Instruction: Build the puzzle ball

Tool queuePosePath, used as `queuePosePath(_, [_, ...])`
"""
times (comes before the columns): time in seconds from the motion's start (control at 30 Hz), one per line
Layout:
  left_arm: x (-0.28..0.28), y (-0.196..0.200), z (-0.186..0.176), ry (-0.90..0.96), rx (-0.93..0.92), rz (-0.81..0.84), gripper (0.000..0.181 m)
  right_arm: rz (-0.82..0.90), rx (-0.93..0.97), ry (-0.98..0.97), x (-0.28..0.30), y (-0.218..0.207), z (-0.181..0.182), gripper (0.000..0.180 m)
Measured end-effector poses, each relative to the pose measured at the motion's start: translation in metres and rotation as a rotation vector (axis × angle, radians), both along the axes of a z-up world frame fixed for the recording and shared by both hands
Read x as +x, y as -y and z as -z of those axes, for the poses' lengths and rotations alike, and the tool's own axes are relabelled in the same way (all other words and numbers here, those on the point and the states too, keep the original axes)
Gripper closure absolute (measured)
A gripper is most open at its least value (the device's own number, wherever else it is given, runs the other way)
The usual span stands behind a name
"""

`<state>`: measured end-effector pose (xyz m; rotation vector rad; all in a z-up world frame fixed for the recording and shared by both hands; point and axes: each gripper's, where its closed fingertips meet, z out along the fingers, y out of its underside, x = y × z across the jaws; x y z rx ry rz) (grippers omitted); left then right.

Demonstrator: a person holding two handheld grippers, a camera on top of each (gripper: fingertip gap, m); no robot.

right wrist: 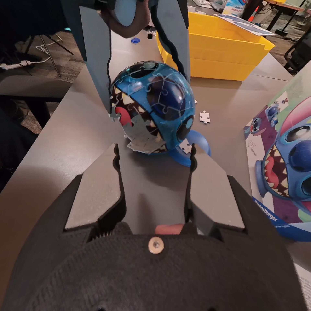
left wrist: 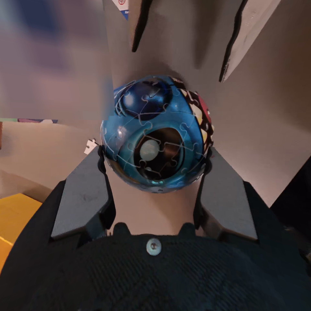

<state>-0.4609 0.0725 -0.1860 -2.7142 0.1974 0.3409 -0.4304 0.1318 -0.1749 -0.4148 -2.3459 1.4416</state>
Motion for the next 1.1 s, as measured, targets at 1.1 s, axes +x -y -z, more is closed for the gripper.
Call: queuePosePath(1.1, [0.010,0.005,-0.016,-0.125,0.089,0.128,0.072,-0.077,-0.171,0.107,-0.007,0.023,-0.022,0.108])
